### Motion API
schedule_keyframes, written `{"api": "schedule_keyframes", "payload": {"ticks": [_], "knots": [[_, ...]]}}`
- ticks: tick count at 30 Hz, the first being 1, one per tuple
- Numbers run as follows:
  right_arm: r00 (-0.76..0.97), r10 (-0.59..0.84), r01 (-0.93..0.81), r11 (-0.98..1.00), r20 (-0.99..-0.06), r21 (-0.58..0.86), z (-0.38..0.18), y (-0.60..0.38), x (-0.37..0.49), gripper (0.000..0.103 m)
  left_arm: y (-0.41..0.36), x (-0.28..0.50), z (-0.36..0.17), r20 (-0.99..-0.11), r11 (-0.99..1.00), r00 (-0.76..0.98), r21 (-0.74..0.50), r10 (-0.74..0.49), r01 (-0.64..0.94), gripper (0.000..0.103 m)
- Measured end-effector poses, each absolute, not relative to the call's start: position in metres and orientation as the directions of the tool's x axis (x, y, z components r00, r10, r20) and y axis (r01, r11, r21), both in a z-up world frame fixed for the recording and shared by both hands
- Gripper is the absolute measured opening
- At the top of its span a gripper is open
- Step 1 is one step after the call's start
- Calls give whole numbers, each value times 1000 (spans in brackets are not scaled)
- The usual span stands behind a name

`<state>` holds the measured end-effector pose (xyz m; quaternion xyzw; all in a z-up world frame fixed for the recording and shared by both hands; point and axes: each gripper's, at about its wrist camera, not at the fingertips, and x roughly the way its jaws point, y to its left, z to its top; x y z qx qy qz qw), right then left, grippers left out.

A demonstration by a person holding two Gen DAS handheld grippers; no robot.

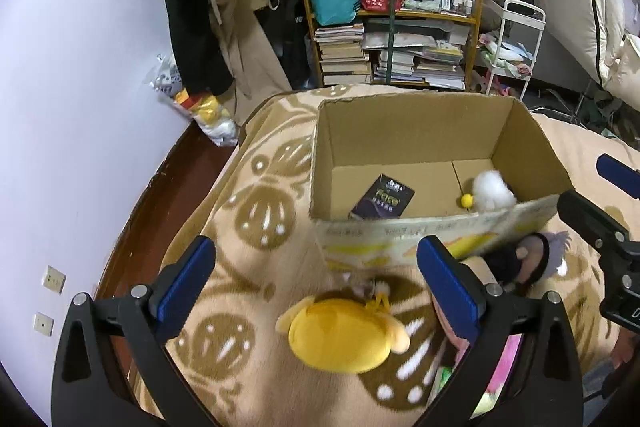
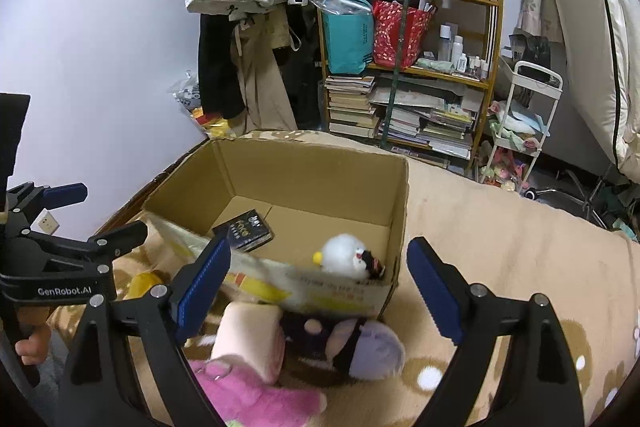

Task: Organize soft objects
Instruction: 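Move the left tool to the yellow plush pouch while the right tool approaches the pink bear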

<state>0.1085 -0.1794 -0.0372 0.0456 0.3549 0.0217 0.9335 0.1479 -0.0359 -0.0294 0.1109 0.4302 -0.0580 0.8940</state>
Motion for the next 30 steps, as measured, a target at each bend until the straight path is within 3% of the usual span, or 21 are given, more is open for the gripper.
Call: {"api": "schedule_keyframes", "payload": {"ticks": [6,8,17,30], "knots": [[753,72,0,994,-654,108,-27,-175,87,96,-26,126,-26,-796,969,605,150,0,196,100],[756,63,8,994,-652,105,-25,-173,80,103,-23,120,-25,-803,971,596,145,2,193,100],[758,60,17,994,-650,111,-14,-167,56,103,-5,93,-25,-827,982,561,84,-26,169,100],[695,-11,77,995,-719,60,-34,-149,43,103,5,91,-41,-875,984,480,32,-58,178,100]]}}
